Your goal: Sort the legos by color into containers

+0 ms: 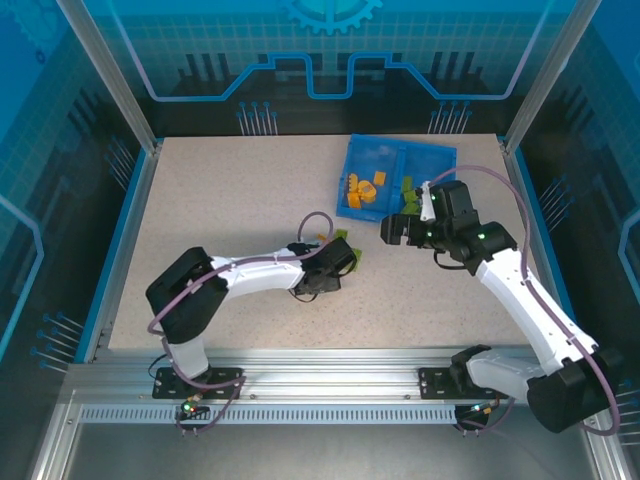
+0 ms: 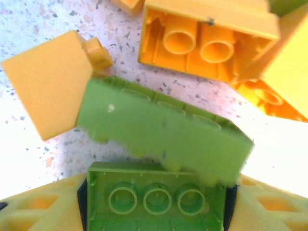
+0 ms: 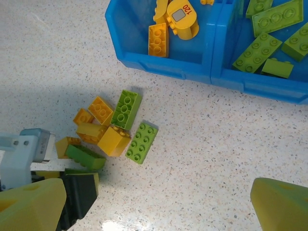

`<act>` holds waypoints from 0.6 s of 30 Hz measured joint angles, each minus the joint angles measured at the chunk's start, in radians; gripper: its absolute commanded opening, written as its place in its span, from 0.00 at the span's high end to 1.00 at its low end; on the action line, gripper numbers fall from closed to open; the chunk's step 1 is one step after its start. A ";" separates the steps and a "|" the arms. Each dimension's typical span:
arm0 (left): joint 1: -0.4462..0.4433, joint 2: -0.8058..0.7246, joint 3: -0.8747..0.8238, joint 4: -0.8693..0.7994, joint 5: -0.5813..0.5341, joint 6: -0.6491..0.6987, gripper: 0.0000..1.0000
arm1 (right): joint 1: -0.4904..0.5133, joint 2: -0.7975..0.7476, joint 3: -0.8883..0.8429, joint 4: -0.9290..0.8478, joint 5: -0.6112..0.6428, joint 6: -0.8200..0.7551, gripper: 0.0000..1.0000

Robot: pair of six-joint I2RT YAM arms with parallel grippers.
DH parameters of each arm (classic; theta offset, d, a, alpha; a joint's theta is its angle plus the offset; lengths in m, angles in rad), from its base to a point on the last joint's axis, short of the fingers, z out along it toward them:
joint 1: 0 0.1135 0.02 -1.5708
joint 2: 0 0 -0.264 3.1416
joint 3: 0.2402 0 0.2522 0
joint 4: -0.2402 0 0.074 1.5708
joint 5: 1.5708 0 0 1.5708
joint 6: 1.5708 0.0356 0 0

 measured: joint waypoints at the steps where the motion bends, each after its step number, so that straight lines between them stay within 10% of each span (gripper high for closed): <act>1: -0.010 -0.024 0.005 -0.008 0.002 0.006 0.44 | 0.000 -0.008 0.000 -0.002 0.000 0.003 0.00; 18: -0.043 0.017 0.452 0.059 -0.076 0.306 0.43 | 0.000 -0.130 0.000 0.000 0.087 0.077 0.00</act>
